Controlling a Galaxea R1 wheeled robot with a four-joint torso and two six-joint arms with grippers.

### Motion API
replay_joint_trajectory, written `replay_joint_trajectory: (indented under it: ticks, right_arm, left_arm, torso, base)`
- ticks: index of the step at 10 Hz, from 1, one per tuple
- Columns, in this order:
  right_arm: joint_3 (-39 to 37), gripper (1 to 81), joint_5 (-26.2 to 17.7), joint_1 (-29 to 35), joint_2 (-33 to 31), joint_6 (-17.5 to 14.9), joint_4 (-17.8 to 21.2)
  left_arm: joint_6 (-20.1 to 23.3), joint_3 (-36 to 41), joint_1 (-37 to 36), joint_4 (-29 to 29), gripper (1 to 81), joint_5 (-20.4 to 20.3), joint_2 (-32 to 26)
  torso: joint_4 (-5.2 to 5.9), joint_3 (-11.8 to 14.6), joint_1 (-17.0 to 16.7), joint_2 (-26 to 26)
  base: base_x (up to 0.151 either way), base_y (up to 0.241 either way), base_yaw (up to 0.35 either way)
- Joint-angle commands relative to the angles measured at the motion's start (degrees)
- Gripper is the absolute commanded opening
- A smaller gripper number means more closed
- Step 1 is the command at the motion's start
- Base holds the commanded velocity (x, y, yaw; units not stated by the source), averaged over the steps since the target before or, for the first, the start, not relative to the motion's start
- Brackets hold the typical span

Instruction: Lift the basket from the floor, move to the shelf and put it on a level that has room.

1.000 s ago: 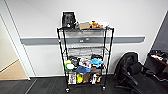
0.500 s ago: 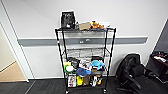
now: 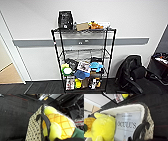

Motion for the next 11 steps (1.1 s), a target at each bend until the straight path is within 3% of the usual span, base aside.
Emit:
replay_joint_trajectory:
  ticks: [1,11]
  right_arm:
    - [1.34,1.0,-1.62,7.33,-0.59,-0.45,0.36]
    - [1.6,1.0,-1.62,7.33,-0.68,-0.54,0.28]
  left_arm:
    - [-0.21,1.78,-7.92,-0.37,1.0,0.67,-0.92]
    - [-0.21,1.87,-7.92,-0.46,1.0,0.67,-1.01]
  torso:
    - [0.0,0.0,0.0,0.0]
    - [0.0,0.0,-0.02,0.0]
  base:
    - [0.121,0.0,0.0]
    - [0.121,0.0,0.0]
